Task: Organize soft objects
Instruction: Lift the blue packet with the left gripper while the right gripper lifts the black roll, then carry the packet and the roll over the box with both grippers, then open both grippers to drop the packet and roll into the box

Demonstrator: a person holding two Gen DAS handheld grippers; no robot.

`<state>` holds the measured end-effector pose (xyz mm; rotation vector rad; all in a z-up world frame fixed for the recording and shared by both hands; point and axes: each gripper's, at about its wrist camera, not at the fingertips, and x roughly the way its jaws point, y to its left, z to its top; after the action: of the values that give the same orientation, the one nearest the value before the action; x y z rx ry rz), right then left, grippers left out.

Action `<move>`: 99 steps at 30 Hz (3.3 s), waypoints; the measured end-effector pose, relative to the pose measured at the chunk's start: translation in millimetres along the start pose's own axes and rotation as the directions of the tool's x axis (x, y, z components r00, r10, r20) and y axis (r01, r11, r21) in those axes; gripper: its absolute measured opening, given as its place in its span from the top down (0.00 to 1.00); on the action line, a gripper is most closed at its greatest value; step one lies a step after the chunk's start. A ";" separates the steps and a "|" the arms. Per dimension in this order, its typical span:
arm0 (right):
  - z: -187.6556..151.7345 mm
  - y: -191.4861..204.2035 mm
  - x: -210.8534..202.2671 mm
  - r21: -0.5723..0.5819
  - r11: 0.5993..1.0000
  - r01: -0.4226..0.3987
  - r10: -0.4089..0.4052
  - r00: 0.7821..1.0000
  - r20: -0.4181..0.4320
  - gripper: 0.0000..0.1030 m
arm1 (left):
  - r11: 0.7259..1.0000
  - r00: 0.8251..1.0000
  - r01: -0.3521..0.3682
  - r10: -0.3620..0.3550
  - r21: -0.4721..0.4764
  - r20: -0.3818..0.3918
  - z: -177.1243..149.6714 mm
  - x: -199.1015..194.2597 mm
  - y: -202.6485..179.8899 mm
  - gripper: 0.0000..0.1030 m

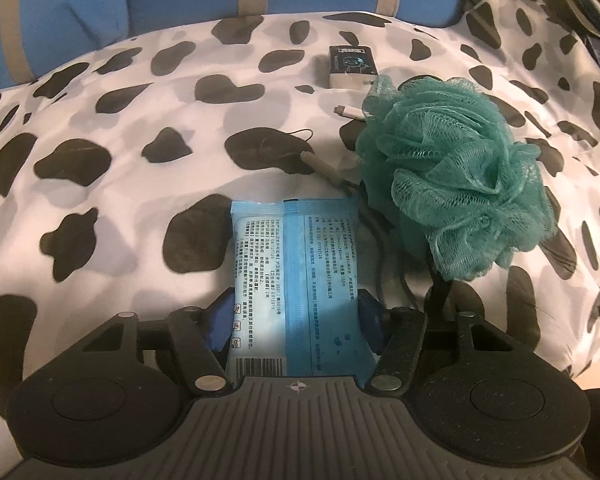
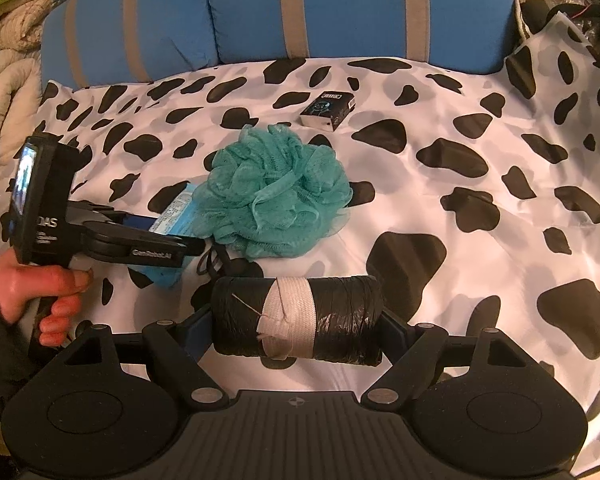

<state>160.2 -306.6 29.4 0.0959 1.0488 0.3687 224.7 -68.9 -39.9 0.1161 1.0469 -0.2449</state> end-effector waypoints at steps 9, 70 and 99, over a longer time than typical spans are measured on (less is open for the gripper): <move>-4.9 9.5 -2.5 -0.003 1.000 -0.008 0.008 1.000 -0.002 0.19 | 0.999 0.998 0.040 -0.039 -0.020 0.051 -9.0 -32.5 8.3 0.42; -102.0 106.6 -23.2 -0.137 0.983 -0.119 0.093 0.979 -0.181 0.19 | 0.978 0.976 0.210 -0.210 -0.009 -0.056 -160.5 -154.6 -18.6 0.41; -106.4 108.2 -17.3 -0.163 0.985 -0.057 0.021 0.976 -0.219 0.00 | 0.989 0.982 0.136 -0.141 -0.052 -0.123 -159.5 -140.9 -14.9 0.24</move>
<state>33.8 -221.7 17.6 -0.0770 1.2275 0.5106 19.6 -29.3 3.3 0.0197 1.1876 -0.3442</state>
